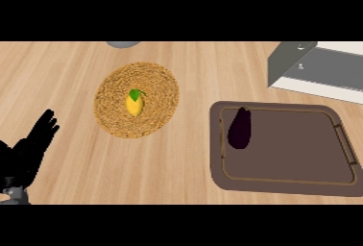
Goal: Pick the croissant from the tray and place it in the tiered shelf
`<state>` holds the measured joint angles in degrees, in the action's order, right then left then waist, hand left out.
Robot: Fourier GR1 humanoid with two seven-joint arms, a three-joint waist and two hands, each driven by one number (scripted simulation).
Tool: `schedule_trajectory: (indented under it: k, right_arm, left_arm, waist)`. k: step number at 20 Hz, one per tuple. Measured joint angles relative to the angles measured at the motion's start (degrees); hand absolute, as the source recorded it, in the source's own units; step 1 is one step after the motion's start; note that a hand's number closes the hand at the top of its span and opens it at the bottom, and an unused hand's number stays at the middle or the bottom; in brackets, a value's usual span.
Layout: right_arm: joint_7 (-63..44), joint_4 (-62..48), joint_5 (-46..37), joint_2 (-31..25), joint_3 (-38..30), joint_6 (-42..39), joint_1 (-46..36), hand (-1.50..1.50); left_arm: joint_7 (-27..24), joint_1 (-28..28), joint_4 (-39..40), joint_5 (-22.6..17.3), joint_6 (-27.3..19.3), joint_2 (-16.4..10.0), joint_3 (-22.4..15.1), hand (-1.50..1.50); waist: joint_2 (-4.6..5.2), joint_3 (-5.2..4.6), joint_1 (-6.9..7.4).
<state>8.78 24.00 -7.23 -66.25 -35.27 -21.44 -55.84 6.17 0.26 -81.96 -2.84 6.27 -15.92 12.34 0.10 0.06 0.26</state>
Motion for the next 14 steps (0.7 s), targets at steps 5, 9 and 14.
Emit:
schedule_trajectory:
  k: [5,9,14]
  right_arm:
    - [0.42,-4.21,2.95,-9.47,-4.53,-5.73,5.17,-1.5]
    - [1.75,-8.85,4.38,-17.04,-7.57,-11.05,10.69,-1.5]
    - [6.9,-14.21,5.21,-23.17,-10.17,-17.91,18.93,-1.5]
  left_arm:
    - [0.47,0.74,-1.0,0.19,-0.41,0.48,-0.04,0.0]
    - [-0.34,0.82,-0.46,0.37,-0.61,0.58,0.29,0.0]
    - [-0.76,1.99,-0.62,0.0,-0.53,0.54,1.04,0.0]
  waist:
    - [-0.01,0.05,-0.47]
    - [0.0,0.15,-1.12]
    - [-0.15,0.35,-2.16]
